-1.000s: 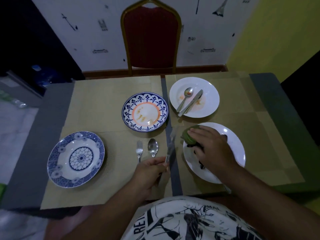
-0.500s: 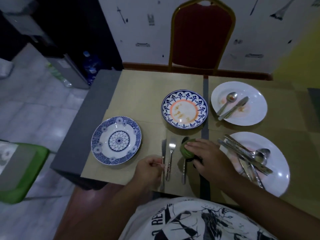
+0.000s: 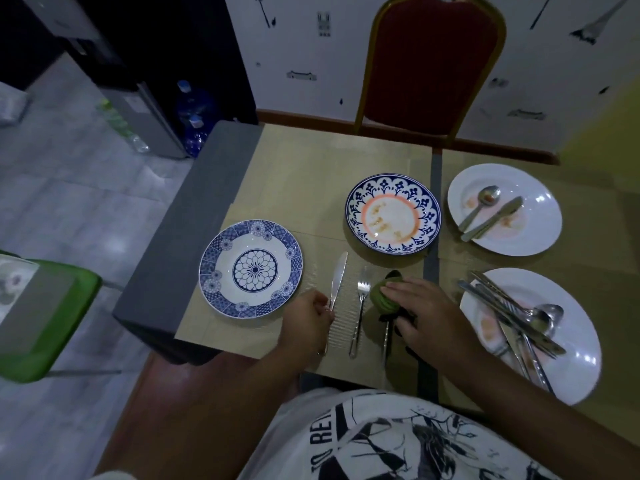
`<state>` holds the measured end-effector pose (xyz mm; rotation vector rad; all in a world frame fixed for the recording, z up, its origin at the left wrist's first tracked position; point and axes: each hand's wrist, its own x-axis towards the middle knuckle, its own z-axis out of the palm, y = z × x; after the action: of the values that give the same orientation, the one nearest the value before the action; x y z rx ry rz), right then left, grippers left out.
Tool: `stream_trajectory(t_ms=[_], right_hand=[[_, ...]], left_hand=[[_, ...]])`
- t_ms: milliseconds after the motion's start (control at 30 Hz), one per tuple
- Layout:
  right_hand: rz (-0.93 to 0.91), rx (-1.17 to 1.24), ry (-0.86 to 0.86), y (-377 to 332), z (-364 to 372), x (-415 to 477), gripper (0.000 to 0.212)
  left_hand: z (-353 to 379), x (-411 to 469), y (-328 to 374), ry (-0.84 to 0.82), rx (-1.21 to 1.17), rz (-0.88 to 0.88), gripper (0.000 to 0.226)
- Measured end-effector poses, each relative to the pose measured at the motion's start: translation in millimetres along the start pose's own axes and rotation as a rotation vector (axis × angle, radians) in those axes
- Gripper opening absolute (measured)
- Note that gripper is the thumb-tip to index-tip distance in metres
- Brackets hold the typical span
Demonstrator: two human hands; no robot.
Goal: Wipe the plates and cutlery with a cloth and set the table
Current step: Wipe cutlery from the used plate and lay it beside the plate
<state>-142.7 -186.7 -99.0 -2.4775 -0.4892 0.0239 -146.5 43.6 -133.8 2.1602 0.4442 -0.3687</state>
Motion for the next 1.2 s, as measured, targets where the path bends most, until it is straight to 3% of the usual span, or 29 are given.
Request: stream_trajectory(t_ms=[100, 200, 267, 367, 867, 1200], right_hand=[[0.0, -0.013, -0.002, 0, 2, 1, 0.063], [0.007, -0.024, -0.006, -2, 3, 0, 0.064], [0.018, -0.026, -0.001, -3, 4, -1, 0.064], [0.024, -0.023, 0.003, -5, 5, -2, 0.063], [-0.003, -0.012, 0.027, 11, -16, 1, 0.058], [-0.038, 0.016, 0.107, 40, -48, 9, 0.057]], left_hand=[[-1, -5, -12, 0.003, 0.185, 0.267, 0.021], [-2, -5, -29, -0.133, 0.627, 0.594, 0.051], [-5, -9, -35, -0.247, 0.802, 0.611, 0.065], [-6, -15, -38, -0.296, 0.899, 0.609, 0.064], [-4, -27, 14, -0.193, 0.857, 0.593, 0.061], [40, -28, 72, 0.021, 0.786, 0.649, 0.057]])
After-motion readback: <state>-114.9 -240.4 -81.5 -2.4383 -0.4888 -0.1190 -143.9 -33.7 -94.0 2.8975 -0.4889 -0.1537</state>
